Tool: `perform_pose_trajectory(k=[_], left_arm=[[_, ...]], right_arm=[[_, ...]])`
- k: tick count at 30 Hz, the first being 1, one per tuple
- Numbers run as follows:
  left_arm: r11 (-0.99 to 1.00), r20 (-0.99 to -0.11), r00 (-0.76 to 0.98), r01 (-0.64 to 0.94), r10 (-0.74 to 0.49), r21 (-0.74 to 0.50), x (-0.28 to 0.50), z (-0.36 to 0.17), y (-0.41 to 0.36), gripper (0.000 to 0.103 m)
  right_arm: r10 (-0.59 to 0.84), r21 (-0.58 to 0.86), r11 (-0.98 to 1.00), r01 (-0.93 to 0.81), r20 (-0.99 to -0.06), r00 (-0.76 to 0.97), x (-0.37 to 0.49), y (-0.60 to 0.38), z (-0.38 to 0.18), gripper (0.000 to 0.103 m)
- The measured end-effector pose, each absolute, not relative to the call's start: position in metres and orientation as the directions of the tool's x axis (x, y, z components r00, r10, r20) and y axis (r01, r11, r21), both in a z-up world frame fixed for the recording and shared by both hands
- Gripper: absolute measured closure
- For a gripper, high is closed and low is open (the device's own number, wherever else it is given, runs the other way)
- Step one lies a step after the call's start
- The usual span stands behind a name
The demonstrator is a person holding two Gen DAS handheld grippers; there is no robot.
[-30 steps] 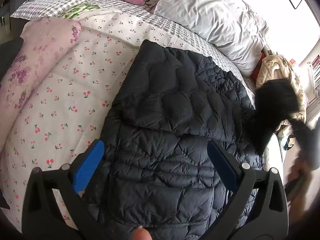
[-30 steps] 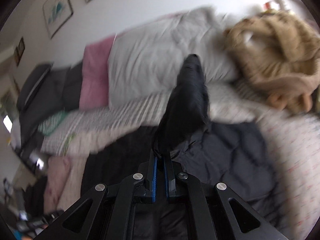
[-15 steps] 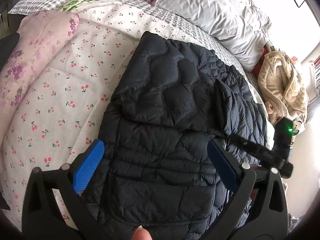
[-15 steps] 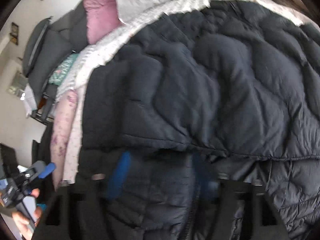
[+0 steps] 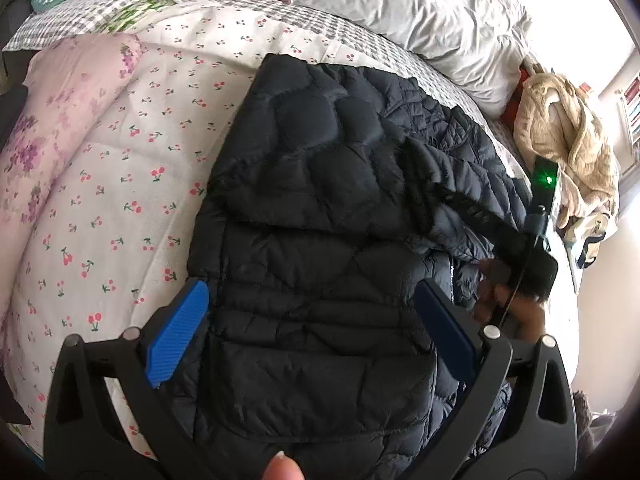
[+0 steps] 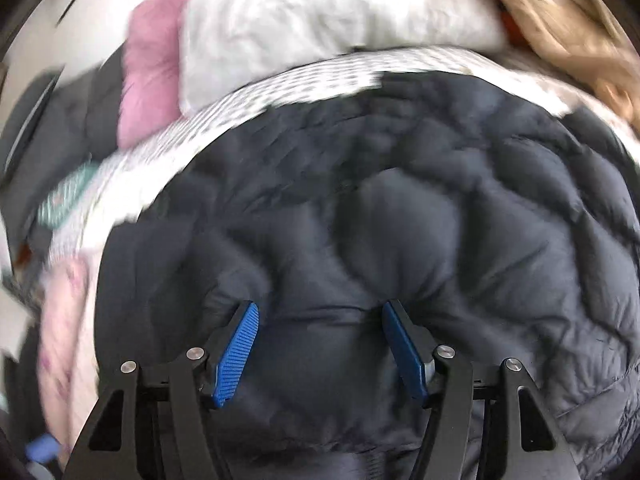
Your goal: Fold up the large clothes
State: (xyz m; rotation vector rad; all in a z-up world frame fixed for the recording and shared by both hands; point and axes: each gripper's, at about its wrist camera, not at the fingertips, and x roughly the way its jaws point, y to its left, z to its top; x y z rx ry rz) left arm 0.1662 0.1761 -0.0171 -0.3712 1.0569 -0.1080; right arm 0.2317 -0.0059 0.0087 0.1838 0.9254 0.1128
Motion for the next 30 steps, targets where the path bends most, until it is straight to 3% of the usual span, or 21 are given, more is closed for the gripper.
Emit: perform_pose_trajectory(k=[4,10,13,20,30], left_arm=[[0.942,-0.844,0.472,-0.078,-0.254,-0.327,0.162,-0.022,0.17,0.001],[0.948,-0.851,0.457,-0.048,-0.259,-0.315,0.142,-0.024,0.169,0.001],[0.961,-0.859,0.454,-0.024,-0.235,-0.275,0.127,-0.026,0.169,0.001],[0.987,-0.893,0.423,0.024,-0.156,-0.161,0.096,-0.038,0.178,0.001],[0.972,-0.926,0.297,0.049,-0.233,-0.228,0.055,-0.048,0.209,0.001]], right_arm=[[0.316,0.268,0.949,-0.167,-0.782,0.537,0.208,0.011,0.018,0.036],[0.374,0.329,0.927,-0.181,-0.76,0.532,0.16,-0.032,0.059,0.034],[0.332,0.313,0.94,-0.136,-0.752,0.569,0.128,-0.075,0.079,0.028],[0.235,0.332,0.942,0.044,-0.75,0.619,0.041,-0.192,0.086,0.026],[0.246,0.423,0.872,0.246,-0.813,0.528,-0.07,-0.321,0.067,0.026]])
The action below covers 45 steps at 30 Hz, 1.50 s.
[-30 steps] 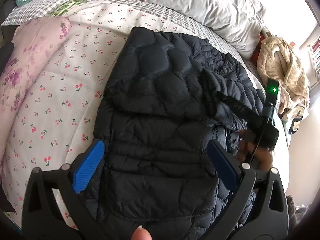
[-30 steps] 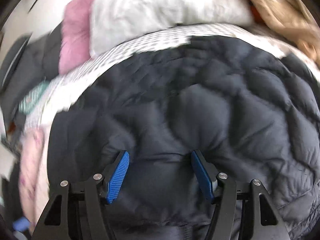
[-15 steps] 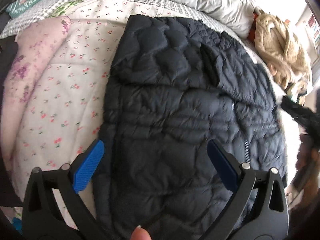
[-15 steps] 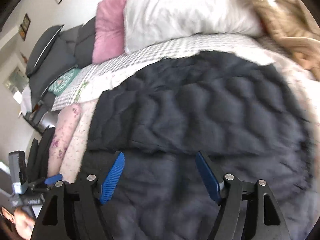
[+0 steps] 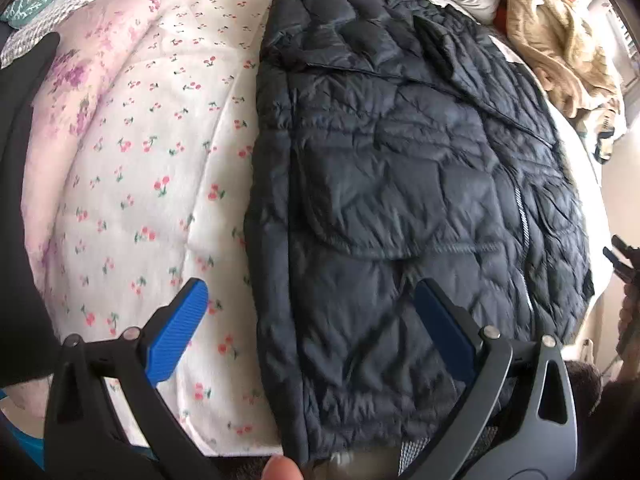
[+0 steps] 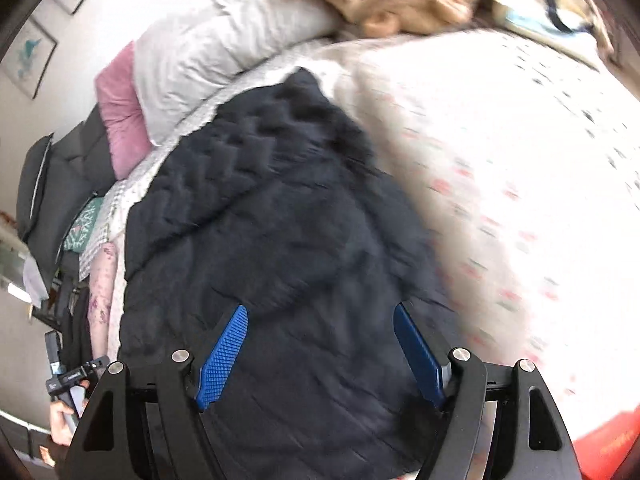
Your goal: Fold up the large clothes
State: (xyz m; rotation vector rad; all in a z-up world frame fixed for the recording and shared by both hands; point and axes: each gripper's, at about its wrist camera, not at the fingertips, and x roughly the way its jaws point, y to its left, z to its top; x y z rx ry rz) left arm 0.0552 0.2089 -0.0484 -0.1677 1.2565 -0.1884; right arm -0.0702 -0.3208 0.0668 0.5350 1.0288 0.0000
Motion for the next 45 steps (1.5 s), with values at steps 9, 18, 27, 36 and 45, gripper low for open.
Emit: perform_pose_trajectory(k=[9,18,27,36,45], left_arm=[[0.917,-0.913,0.135,-0.056,-0.384,-0.394,0.016,-0.097,0.23,0.001],[0.917,-0.914,0.09,-0.005,-0.397,-0.399,-0.005,-0.114,0.209,0.001],[0.859,-0.844,0.164,0.06,-0.51,-0.508,-0.027,-0.08,0.182,0.089],[0.758,-0.66,0.379,0.24,-0.649,-0.607,-0.087,0.026,0.198,0.091],[0.711,-0.536,0.487,0.315,-0.689,-0.629,-0.128,0.086,0.247,0.091]], right_arm=[[0.314,0.457,0.826,0.331,-0.86,0.403,-0.105,-0.346,0.023,0.026],[0.386,0.469,0.826,0.313,-0.875,0.292,-0.101,-0.327,-0.019,0.051],[0.481,0.601,0.782,0.166,-0.751,0.453,-0.127,-0.31,0.032,0.093],[0.52,0.61,0.792,-0.037,-0.64,0.566,-0.188,-0.286,0.123,0.095],[0.497,0.574,0.811,-0.111,-0.576,0.649,-0.251,-0.29,0.194,0.095]])
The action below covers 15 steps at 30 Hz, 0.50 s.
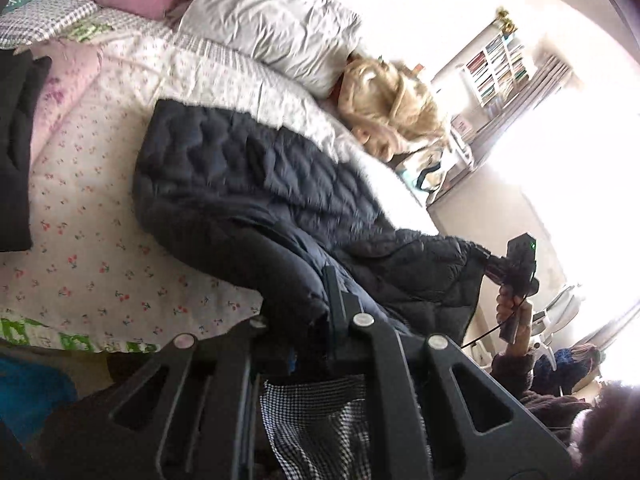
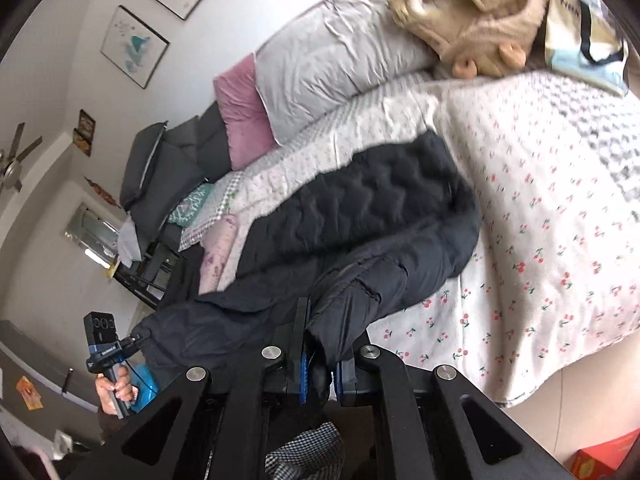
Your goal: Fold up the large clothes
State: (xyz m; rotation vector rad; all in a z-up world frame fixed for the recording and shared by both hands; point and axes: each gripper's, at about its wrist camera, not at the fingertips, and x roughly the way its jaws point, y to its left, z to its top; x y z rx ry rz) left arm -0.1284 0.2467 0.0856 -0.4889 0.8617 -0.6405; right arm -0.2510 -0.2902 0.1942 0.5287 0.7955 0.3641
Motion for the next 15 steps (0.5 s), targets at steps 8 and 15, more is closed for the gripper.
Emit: perform_pose_trajectory(k=[8,15], left_arm=[[0.706,-0.482,0.579,0.249,-0.657,-0.663,-0.059,0.089,0.252,0.091],[0.766,-0.51,0.68,0.119,-0.527,-0.632,0.054,0.075,0.248,0.088]], right_arm=[[0.355,0.517,0.856,-0.006,-0.579,0.734,-0.188,-0.288,0.205,0.094],[0.229,0.487,0.867,0.105,-0.576,0.785,-0.077,-0.287,0.186,0.093]])
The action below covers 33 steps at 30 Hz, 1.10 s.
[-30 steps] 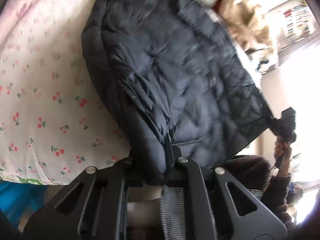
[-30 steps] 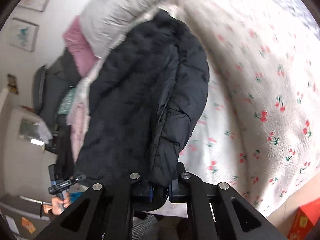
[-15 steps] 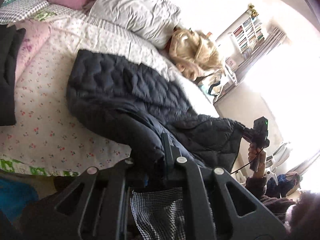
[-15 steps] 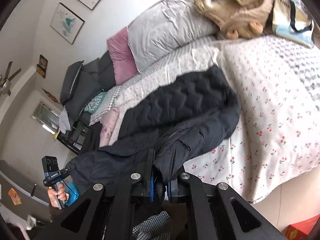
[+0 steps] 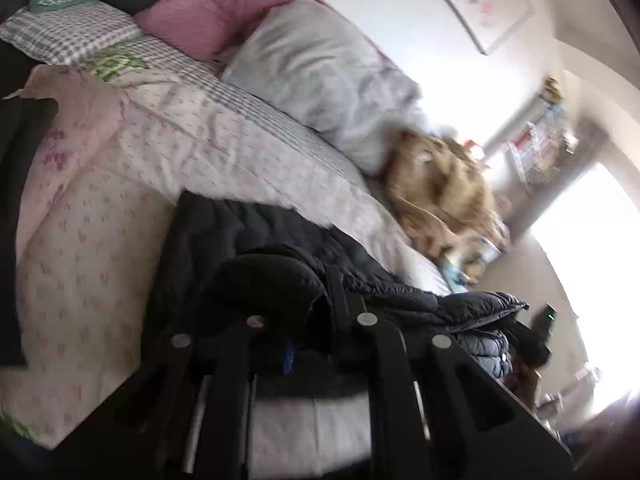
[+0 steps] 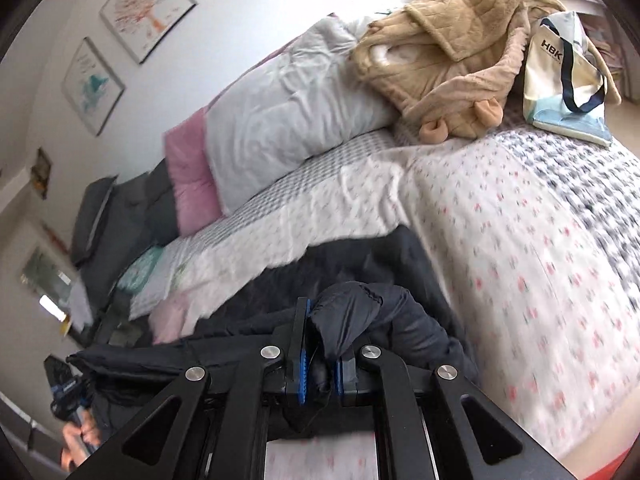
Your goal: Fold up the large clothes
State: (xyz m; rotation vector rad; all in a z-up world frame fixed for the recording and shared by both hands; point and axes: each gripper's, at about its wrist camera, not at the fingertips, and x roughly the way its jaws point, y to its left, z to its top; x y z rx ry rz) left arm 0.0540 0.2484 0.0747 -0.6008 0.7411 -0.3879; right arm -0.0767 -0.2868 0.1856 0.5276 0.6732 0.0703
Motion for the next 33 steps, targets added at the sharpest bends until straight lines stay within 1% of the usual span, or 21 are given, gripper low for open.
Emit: perform_pose_trajectory(k=[2,3,5,7,9,10,11,12,13,14,15,16,17,18,20,22,23,26,28,30,33], left_arm=[[0.785,-0.538,0.683,0.083,-0.493,-0.614,0.083,0.058,0.243,0.086],[0.796,-0.553,0.684,0.068,-0.476,-0.601,0.096,0.048,0.24,0.084],[0.814,-0.577,0.683,0.043,-0.448,-0.58,0.116,0.022,0.233,0.082],[0.827,-0.61,0.667,0.019,-0.429,-0.561,0.129,-0.011,0.228,0.075],[0.842,-0.655,0.636,-0.017,-0.408,-0.54,0.138,-0.04,0.224,0.063],[0.848,-0.691,0.599,-0.038,-0.405,-0.529,0.146,-0.052,0.22,0.061],[0.847,-0.705,0.579,-0.044,-0.41,-0.529,0.15,-0.058,0.217,0.056],[0.842,-0.705,0.577,-0.053,-0.414,-0.538,0.153,-0.062,0.217,0.051],[0.837,-0.702,0.58,-0.061,-0.413,-0.543,0.152,-0.062,0.216,0.049],[0.833,-0.704,0.577,-0.071,-0.415,-0.549,0.152,-0.06,0.216,0.044],[0.83,-0.706,0.569,-0.074,-0.421,-0.554,0.151,-0.056,0.215,0.038],[0.826,-0.701,0.569,-0.066,-0.429,-0.559,0.147,-0.049,0.215,0.036],[0.826,-0.694,0.576,-0.056,-0.432,-0.561,0.144,-0.042,0.215,0.03],[0.831,-0.684,0.589,-0.038,-0.43,-0.555,0.136,-0.03,0.215,0.023],[0.85,-0.67,0.612,0.005,-0.419,-0.526,0.123,-0.014,0.212,0.02],[0.89,-0.677,0.621,0.075,-0.395,-0.45,0.108,-0.001,0.203,0.018],[0.912,-0.696,0.614,0.105,-0.372,-0.396,0.104,0.002,0.197,0.015],[0.949,-0.782,0.541,0.232,-0.308,-0.213,0.093,-0.009,0.167,0.015],[0.936,-0.823,0.475,0.3,-0.312,-0.182,0.093,-0.023,0.146,0.015],[0.917,-0.85,0.404,0.344,-0.338,-0.201,0.098,-0.036,0.124,0.015],[0.909,-0.871,0.37,0.379,-0.322,-0.175,0.107,-0.045,0.097,0.015]], right_arm=[[0.199,0.474,0.87,0.139,-0.595,0.778,-0.047,-0.288,0.171,0.093],[0.181,0.46,0.874,0.158,-0.61,0.772,-0.032,-0.289,0.16,0.092],[0.161,0.444,0.875,0.195,-0.647,0.745,-0.006,-0.291,0.128,0.091],[0.161,0.437,0.872,0.221,-0.681,0.715,0.009,-0.295,0.094,0.088],[0.169,0.411,0.877,0.249,-0.75,0.64,0.024,-0.296,0.056,0.085],[0.183,0.401,0.882,0.248,-0.776,0.604,0.031,-0.296,0.045,0.085],[0.19,0.39,0.891,0.235,-0.787,0.587,0.037,-0.295,0.038,0.084],[0.184,0.378,0.898,0.224,-0.786,0.59,0.039,-0.294,0.037,0.08],[0.184,0.376,0.9,0.219,-0.785,0.591,0.039,-0.294,0.038,0.075],[0.199,0.39,0.895,0.218,-0.785,0.586,0.039,-0.295,0.041,0.072],[0.219,0.41,0.887,0.214,-0.78,0.586,0.037,-0.296,0.044,0.058],[0.245,0.437,0.877,0.202,-0.766,0.594,0.034,-0.297,0.048,0.036],[0.278,0.47,0.865,0.178,-0.742,0.61,0.028,-0.297,0.057,0.028],[0.286,0.475,0.865,0.162,-0.731,0.619,0.024,-0.297,0.064,0.024],[0.295,0.452,0.886,0.104,-0.722,0.625,0.014,-0.29,0.081,0.023],[0.266,0.368,0.928,0.05,-0.753,0.602,0.002,-0.273,0.091,0.022],[0.242,0.312,0.95,0.025,-0.78,0.577,-0.005,-0.262,0.091,0.022],[0.147,0.135,0.989,-0.06,-0.863,0.483,-0.014,-0.218,0.077,0.022],[0.108,0.059,0.991,-0.124,-0.895,0.433,-0.01,-0.188,0.062,0.022],[0.076,0.009,0.985,-0.171,-0.919,0.386,-0.003,-0.165,0.047,0.022],[0.022,-0.057,0.976,-0.212,-0.936,0.351,0.013,-0.134,0.033,0.022]])
